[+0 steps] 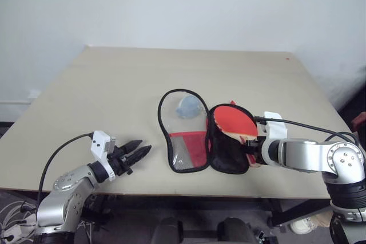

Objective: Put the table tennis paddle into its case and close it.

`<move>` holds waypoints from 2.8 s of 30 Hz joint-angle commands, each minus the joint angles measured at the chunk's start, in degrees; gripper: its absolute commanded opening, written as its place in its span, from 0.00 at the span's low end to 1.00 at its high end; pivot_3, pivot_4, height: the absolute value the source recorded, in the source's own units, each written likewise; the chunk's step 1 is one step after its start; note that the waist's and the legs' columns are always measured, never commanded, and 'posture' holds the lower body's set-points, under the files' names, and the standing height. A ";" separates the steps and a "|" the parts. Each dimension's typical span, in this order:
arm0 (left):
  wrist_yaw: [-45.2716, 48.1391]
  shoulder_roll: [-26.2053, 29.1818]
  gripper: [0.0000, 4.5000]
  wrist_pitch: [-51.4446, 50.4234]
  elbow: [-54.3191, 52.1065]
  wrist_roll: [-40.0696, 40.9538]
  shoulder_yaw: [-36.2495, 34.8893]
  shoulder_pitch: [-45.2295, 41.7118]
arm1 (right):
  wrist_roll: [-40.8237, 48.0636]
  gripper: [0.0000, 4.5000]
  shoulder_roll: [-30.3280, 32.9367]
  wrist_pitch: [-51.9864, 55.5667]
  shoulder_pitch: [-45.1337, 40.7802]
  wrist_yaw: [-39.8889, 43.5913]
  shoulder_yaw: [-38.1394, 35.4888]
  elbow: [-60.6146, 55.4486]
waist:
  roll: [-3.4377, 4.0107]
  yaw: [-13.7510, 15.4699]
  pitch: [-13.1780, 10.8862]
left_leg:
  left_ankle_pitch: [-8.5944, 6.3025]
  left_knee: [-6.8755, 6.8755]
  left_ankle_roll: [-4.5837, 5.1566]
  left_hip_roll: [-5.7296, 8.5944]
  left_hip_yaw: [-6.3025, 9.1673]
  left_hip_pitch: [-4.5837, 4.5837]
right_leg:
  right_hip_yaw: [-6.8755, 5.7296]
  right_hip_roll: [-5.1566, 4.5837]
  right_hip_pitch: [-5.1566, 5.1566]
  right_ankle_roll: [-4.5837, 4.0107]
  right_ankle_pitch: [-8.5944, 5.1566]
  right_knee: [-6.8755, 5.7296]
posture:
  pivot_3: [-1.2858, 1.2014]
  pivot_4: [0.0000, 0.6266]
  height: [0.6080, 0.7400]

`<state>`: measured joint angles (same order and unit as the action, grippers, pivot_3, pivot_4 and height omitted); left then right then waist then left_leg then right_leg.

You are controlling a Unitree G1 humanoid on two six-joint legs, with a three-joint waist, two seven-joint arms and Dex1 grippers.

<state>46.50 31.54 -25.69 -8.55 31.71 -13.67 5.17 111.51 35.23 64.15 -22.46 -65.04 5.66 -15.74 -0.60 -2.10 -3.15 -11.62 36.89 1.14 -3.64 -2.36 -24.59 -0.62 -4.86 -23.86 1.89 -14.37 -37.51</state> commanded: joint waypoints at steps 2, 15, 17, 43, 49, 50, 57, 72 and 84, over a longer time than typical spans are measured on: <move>-0.35 -0.01 0.52 0.40 -1.99 0.24 0.12 -0.72 | 1.49 0.26 -0.48 -5.31 -3.49 -2.30 2.26 2.77 | -0.01 -0.15 0.00 | 0.01 0.04 0.02 0.00 -0.01 0.00 | 0.00 -0.01 0.01 0.03 0.02 0.01 | 0.52 0.00 0.88; -1.04 -0.03 0.52 0.02 -2.51 0.64 0.24 -0.96 | 1.49 0.26 -7.71 -11.67 -5.04 -9.71 5.60 4.02 | 0.01 -0.60 0.01 | -0.01 -0.04 -0.03 -0.37 -0.24 -0.04 | -0.08 -0.08 0.00 0.04 0.59 0.79 | 0.52 0.00 0.88; -1.10 0.02 0.52 -0.03 -2.56 0.63 0.25 -1.01 | 1.49 0.26 -8.18 -11.87 -5.12 -10.17 5.61 4.20 | 0.01 -0.59 0.02 | -0.02 -0.08 -0.03 -0.37 -0.29 -0.06 | -0.05 -0.10 -0.04 -0.04 0.64 0.80 | 0.52 0.00 0.88; -1.87 0.22 0.52 -0.22 -1.25 0.35 0.17 -2.36 | -40.82 1.00 18.90 -6.08 -18.03 66.00 8.88 1.14 | 0.04 0.00 0.00 | 0.06 -0.22 0.10 -0.21 -0.29 -0.09 | -0.15 -0.06 -0.17 0.04 0.61 0.81 | 0.52 0.00 0.88; -4.28 -0.58 0.52 -0.31 1.86 -1.92 1.87 -6.26 | -65.23 1.00 23.87 -26.99 -10.87 91.59 10.33 2.29 | -0.03 0.66 0.02 | -0.02 -0.18 -0.03 -0.19 -0.33 -0.12 | -0.18 -0.05 -0.23 0.07 0.61 0.82 | 0.52 0.00 0.88; -4.30 -0.66 0.48 -0.05 2.36 -2.44 2.39 -6.87 | -67.00 1.00 23.49 -28.57 -9.74 93.85 9.63 2.62 | -0.02 0.73 0.02 | -0.02 -0.14 -0.03 -0.19 -0.33 -0.12 | -0.19 -0.04 -0.20 0.07 0.61 0.80 | 0.52 0.00 0.88; -5.75 -1.09 0.10 -2.17 8.24 -6.07 6.50 -13.37 | -78.25 1.00 21.99 -40.71 -3.39 105.93 5.89 4.49 | -0.02 0.92 0.01 | -0.02 0.06 -0.05 -0.18 -0.35 -0.12 | -0.20 -0.04 -0.11 0.23 0.71 0.78 | 0.52 0.00 0.88; -6.17 -10.46 0.00 -25.39 -0.19 3.84 13.61 -20.47 | -83.04 1.00 17.48 -39.05 -3.74 113.58 -1.05 5.72 | -0.09 0.91 -0.01 | 0.04 0.15 0.03 -0.09 -0.28 -0.03 | -0.20 -0.02 0.23 0.30 0.77 0.78 | 0.52 0.00 0.88; -7.81 -16.47 0.00 -31.29 -3.17 6.72 22.30 -25.36 | -86.33 1.00 19.57 -41.29 -6.14 122.01 -4.60 11.35 | -0.07 0.72 -0.02 | 0.04 0.55 0.03 -0.03 -0.16 0.05 | -0.18 0.00 0.44 0.48 0.87 0.76 | 0.52 0.00 0.88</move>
<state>39.81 14.99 -58.12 -11.62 39.09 9.32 -19.22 26.33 53.71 24.36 -26.67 56.01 3.54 -4.97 -0.66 -1.38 -3.17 -11.59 37.47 1.17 -3.67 -2.51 -24.54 -0.80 -4.86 -23.41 2.38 -13.50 -36.76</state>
